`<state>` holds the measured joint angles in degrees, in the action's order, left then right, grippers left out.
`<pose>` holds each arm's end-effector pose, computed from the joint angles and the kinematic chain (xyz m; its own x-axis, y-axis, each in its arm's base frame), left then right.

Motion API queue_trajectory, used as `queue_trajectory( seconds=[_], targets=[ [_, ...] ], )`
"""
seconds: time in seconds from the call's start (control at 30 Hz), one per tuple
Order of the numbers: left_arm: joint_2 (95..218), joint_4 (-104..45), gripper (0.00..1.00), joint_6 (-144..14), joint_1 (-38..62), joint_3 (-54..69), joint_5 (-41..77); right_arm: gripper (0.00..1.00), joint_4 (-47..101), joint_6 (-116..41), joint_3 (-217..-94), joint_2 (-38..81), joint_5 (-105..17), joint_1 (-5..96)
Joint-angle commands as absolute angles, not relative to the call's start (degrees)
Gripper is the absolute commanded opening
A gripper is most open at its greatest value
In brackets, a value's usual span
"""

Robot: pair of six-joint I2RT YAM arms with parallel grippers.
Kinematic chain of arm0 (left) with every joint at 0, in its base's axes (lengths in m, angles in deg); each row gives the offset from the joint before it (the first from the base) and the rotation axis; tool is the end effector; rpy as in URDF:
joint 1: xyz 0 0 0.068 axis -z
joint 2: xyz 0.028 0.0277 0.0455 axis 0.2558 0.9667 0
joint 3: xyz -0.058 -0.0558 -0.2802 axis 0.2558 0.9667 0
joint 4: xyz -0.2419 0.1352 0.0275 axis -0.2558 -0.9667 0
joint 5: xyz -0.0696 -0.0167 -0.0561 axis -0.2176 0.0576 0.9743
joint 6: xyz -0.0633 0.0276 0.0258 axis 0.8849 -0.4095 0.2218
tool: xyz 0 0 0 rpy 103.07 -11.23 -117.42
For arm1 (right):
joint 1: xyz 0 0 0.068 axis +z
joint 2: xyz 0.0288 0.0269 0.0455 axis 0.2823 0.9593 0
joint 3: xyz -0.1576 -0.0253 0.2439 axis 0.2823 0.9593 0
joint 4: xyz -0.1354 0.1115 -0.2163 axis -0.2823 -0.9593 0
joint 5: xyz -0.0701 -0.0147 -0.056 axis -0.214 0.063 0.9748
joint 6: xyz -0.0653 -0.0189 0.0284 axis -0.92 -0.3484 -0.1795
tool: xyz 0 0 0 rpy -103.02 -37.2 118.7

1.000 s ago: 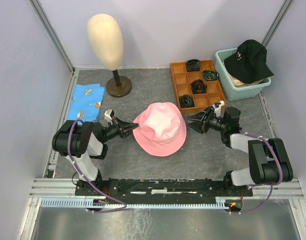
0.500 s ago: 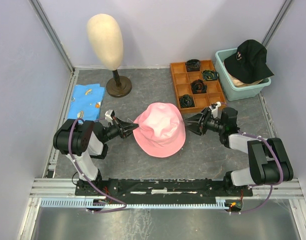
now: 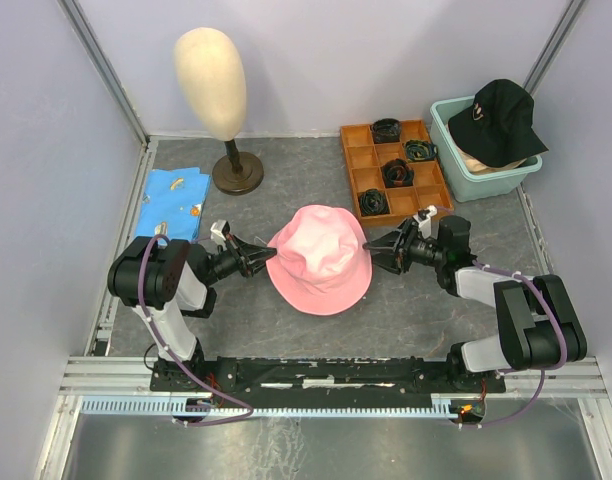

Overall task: Stack the hats
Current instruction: Stack the hat on the hat.

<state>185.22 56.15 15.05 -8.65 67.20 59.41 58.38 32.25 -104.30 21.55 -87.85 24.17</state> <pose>0.2492 -0.0741 0.1180 -0.8246 -0.5619 0.0658 -0.0751 -0.0065 -0.9972 0.2619 0.0843 0.1567 -0.8599 0.4949 0.1246 0.2411 0.1789 0.9539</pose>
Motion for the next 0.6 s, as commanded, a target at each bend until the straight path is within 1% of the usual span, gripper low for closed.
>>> queue_trajectory(
  seconds=[0.0,0.13,0.2,0.23,0.33,0.5,0.57],
  targets=[
    [185.83,62.16,0.03,14.73,-8.98,66.25,58.8,0.59,57.69,29.84,-105.83,21.14,-88.3,24.48],
    [185.91,62.25,0.03,14.73,-8.95,66.27,58.72,0.58,57.77,30.03,-106.04,21.15,-88.25,24.42],
    [185.93,62.19,0.03,14.73,-8.96,66.17,58.69,0.54,57.49,29.86,-106.15,20.98,-88.27,24.48],
    [185.93,62.24,0.03,14.73,-8.94,66.2,58.63,0.5,57.36,29.85,-106.07,20.91,-88.29,24.44],
    [186.09,62.25,0.03,14.73,-8.91,66.16,58.63,0.27,57.14,29.68,-105.99,20.89,-88.21,24.48],
    [186.37,62.29,0.03,14.62,-8.95,66.35,58.54,0.11,57.26,29.55,-106.11,21.42,-88.15,24.49],
    [186.37,62.32,0.03,14.69,-8.95,66.38,58.55,0.01,57.27,29.63,-106.3,21.63,-87.97,24.48]
  ],
)
